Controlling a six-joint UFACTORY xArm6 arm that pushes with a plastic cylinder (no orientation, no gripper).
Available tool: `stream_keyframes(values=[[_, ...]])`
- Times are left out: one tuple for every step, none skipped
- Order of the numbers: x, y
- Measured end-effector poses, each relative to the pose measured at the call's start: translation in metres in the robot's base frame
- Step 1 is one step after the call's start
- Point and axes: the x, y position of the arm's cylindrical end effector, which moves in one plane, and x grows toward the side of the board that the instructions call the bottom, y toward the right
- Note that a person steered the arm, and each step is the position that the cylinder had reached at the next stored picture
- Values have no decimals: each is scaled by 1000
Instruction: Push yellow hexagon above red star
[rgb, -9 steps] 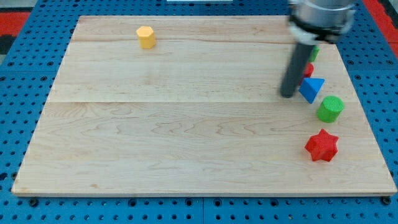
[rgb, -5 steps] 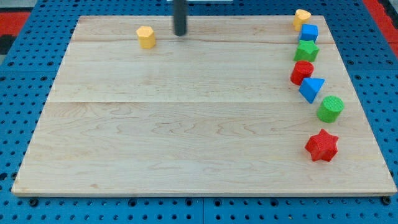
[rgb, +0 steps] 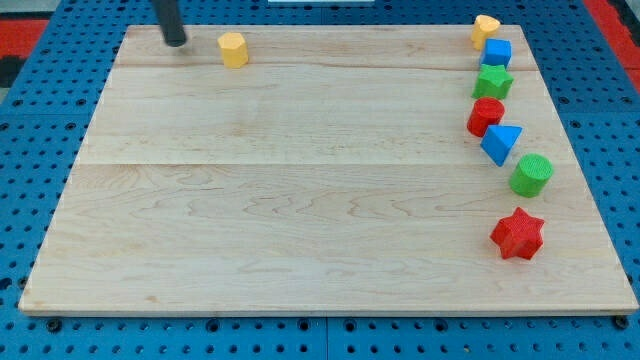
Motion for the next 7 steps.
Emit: stream_keyframes(values=[[29,71],[39,128],[65,169],[125,168],[162,183],[163,160],[212,219]])
